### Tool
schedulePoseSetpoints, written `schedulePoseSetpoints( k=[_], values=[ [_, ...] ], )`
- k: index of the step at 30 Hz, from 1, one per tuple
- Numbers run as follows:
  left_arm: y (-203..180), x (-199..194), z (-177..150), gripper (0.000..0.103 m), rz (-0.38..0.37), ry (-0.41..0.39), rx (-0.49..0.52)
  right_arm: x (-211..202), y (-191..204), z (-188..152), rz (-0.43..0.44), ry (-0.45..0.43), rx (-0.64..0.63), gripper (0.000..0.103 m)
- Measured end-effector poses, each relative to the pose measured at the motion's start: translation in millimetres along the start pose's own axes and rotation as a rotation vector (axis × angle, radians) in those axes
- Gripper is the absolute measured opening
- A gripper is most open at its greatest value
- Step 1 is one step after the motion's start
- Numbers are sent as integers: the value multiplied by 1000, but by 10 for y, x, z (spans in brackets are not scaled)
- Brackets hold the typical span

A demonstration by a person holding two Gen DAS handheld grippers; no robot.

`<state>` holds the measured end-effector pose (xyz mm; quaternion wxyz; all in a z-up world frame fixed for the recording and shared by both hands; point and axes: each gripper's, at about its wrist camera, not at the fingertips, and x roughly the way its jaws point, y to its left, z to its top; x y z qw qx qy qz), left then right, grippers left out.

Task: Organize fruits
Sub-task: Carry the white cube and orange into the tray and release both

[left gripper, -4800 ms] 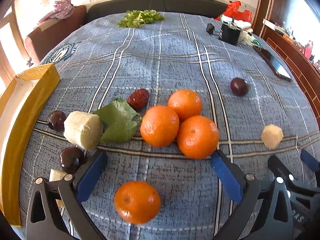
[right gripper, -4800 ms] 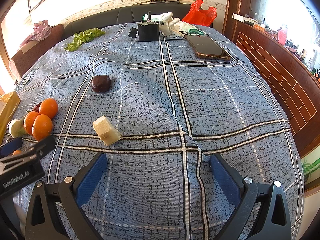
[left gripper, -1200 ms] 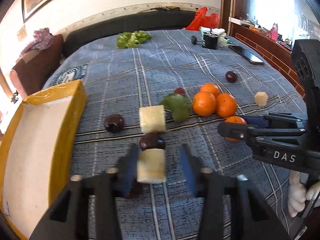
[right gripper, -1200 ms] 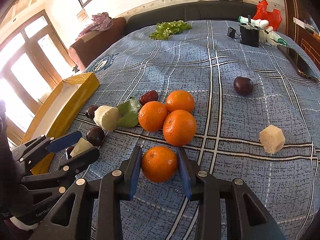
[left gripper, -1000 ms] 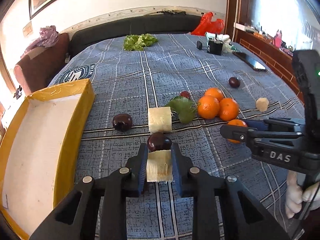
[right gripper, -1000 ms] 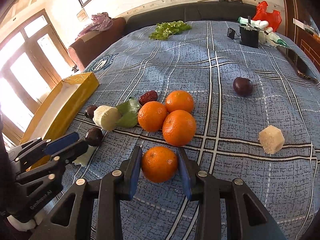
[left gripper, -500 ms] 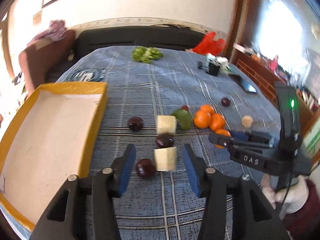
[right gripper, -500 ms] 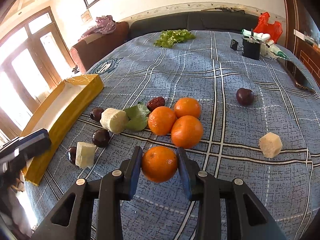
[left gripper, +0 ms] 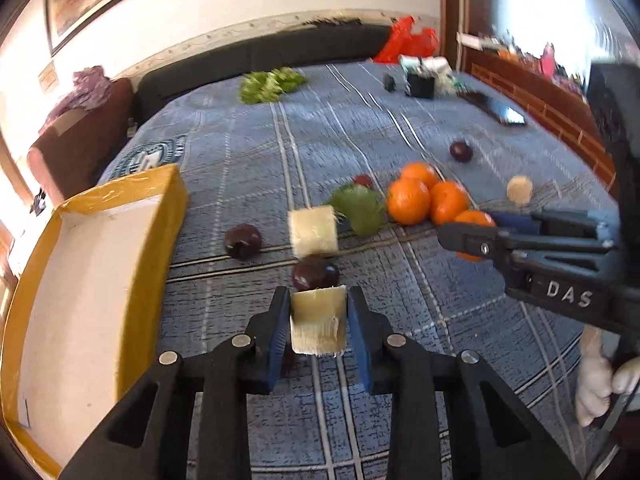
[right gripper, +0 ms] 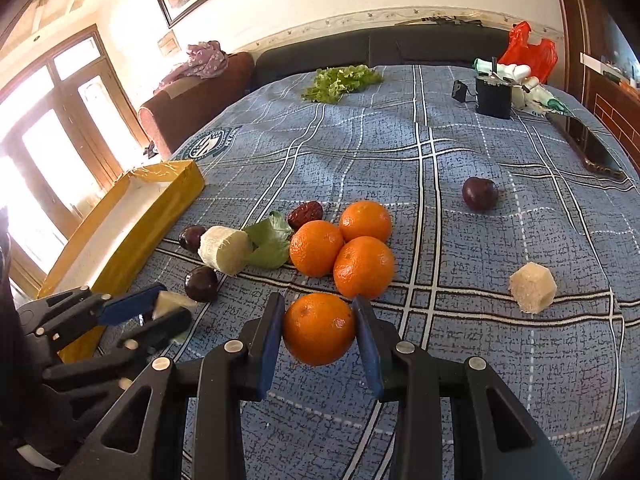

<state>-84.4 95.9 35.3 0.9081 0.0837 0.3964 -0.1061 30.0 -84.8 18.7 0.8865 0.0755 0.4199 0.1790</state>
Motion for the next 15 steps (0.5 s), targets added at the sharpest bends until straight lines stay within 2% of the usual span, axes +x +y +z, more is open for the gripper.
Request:
schedulePoseSetpoints(
  k=[6, 11, 15],
  values=[
    [436, -557, -20, 28, 6, -99, -182, -109, 66, 20, 27, -14, 5, 39],
    [1040, -961, -171, 28, 97, -151, -343, -243, 476, 85, 157, -5, -34, 39],
    [1527, -1039, -424, 28, 165, -129, -467, -194, 1038, 120, 283, 36, -105, 39]
  ],
)
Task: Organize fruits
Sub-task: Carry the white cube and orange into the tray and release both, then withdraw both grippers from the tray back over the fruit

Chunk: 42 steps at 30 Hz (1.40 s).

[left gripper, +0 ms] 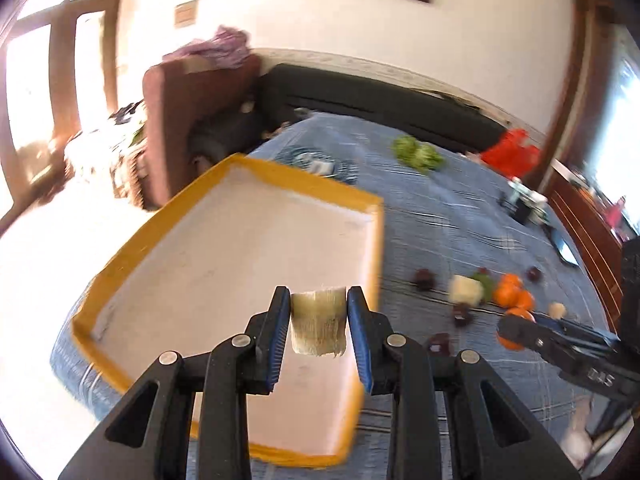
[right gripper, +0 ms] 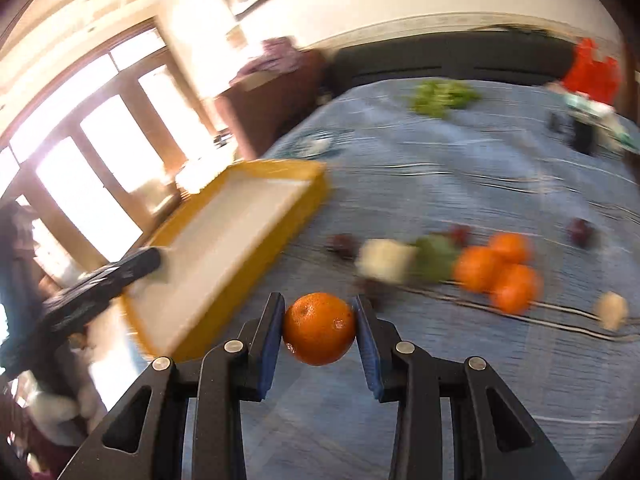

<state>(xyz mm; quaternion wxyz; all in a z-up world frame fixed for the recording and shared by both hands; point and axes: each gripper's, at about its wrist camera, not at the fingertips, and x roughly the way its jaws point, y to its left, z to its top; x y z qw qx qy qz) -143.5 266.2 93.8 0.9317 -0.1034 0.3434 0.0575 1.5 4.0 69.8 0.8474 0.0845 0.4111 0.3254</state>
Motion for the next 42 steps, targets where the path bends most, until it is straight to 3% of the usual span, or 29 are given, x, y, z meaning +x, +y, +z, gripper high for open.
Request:
schedulePoseSetpoints(
  k=[3, 7, 12, 19, 21, 25, 28, 35, 38, 42],
  values=[
    [302, 50, -33, 28, 50, 18, -57, 249, 374, 21, 92, 55, -35, 39],
    [623, 148, -61, 28, 105, 36, -102, 583, 830, -2, 132, 112, -111, 39],
    [926, 226, -99, 28, 119, 51, -152, 971, 1245, -36, 134, 171, -202, 40],
    [1062, 280, -122, 29, 84, 53, -183, 1351, 1521, -124, 89, 234, -288, 40],
    [1082, 277, -123, 31, 75, 52, -190, 1422, 1559, -156, 80, 246, -299, 40],
    [1153, 190, -125, 52, 56, 36, -232, 1433, 1607, -198, 62, 236, -329, 41],
    [1213, 100, -113, 60, 46, 32, -279, 1410, 1657, -199, 60, 223, -343, 49],
    [1247, -226, -69, 73, 1, -14, -346, 983, 1478, -67, 68, 122, -305, 61],
    [1155, -387, -34, 82, -43, -35, -347, 719, 1178, -3, 35, 73, -262, 63],
    [894, -418, 40, 89, -120, -34, -334, 240, 496, 44, -59, 0, -146, 67]
  ],
)
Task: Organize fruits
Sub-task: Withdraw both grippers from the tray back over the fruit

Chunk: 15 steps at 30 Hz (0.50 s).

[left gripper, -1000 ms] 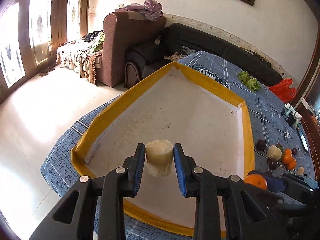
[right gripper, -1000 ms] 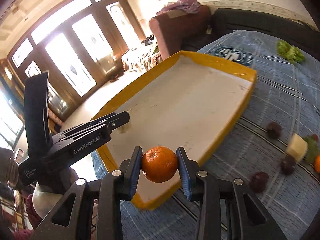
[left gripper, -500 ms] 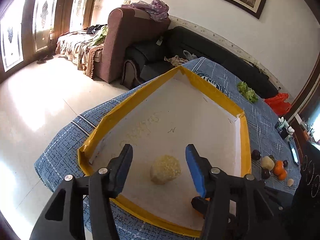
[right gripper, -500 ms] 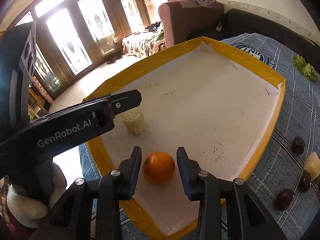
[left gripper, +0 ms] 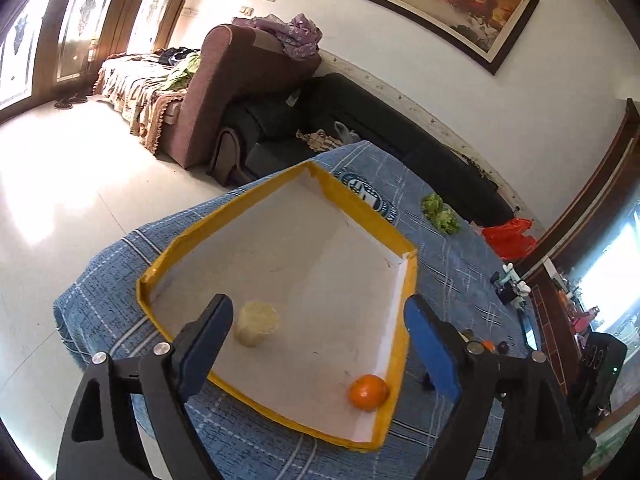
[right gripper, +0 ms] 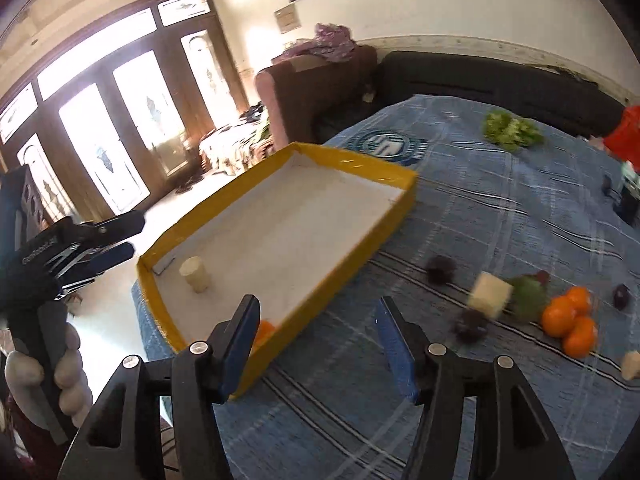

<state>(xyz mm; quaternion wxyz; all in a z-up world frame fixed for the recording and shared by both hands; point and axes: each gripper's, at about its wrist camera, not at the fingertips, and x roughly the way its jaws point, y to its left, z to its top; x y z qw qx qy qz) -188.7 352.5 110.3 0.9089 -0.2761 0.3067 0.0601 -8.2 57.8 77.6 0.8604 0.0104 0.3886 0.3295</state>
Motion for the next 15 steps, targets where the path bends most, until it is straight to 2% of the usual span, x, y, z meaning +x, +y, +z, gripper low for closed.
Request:
schedulePoseSetpoints(
  k=[4, 7, 10, 15],
  values=[
    [-383, 162, -126, 92, -61, 59, 65, -416, -677, -145, -68, -40, 157, 68],
    [-758, 312, -334, 92, -83, 120, 168, -642, -999, -311, -135, -59, 212, 69],
    [-1073, 407, -511, 92, -70, 142, 267, -737, -1126, -431, -208, -55, 221, 69],
    [-1379, 490, -721, 92, -19, 159, 387, -768, -1241, -521, -333, -52, 197, 69]
  ],
)
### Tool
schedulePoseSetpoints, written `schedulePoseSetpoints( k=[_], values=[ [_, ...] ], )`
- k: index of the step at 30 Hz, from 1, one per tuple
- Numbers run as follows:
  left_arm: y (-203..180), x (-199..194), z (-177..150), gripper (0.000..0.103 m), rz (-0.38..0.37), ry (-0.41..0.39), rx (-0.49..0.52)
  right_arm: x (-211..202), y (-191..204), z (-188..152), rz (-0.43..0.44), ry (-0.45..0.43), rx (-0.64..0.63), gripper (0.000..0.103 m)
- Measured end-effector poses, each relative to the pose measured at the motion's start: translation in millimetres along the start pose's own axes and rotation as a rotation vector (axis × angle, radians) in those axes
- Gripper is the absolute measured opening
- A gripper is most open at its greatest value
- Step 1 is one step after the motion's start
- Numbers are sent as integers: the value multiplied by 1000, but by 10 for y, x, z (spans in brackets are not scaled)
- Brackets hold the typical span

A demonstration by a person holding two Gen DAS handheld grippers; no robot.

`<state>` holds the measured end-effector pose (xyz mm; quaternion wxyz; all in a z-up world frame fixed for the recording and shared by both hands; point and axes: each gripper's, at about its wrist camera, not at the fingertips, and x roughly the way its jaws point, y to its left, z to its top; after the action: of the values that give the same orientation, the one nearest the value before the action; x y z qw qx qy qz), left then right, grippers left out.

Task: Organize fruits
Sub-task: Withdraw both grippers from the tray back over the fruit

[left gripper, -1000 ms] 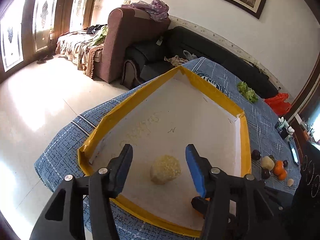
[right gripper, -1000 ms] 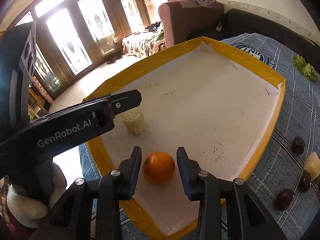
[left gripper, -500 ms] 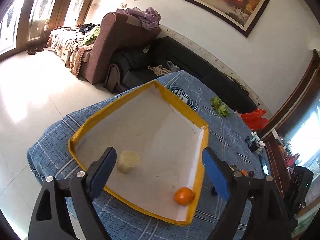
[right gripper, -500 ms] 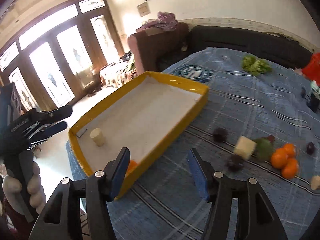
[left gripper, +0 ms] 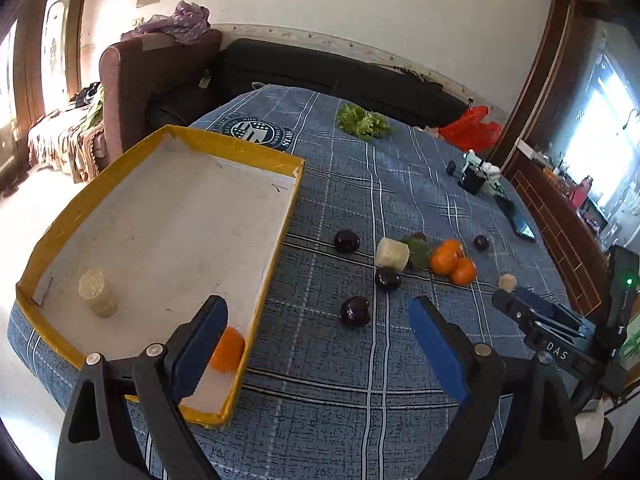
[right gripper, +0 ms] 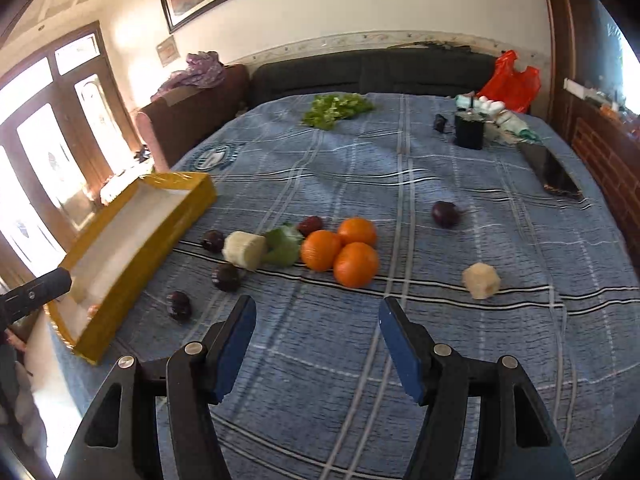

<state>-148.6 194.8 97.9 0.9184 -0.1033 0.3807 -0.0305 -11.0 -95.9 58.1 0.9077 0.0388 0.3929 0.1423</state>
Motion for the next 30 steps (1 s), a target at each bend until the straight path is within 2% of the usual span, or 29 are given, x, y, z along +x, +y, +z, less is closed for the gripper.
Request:
schedulePoseSetpoints(
  k=[5, 11, 30],
  values=[
    [-212, 80, -24, 92, 70, 19, 70, -33, 25, -34, -99, -28, -41, 69],
    [-333, 188, -52, 92, 60, 53, 90, -37, 10, -54, -189, -43, -85, 69],
    [-544, 406, -114, 92, 61, 105, 123, 23, -122, -66, -252, -31, -73, 69]
  ],
)
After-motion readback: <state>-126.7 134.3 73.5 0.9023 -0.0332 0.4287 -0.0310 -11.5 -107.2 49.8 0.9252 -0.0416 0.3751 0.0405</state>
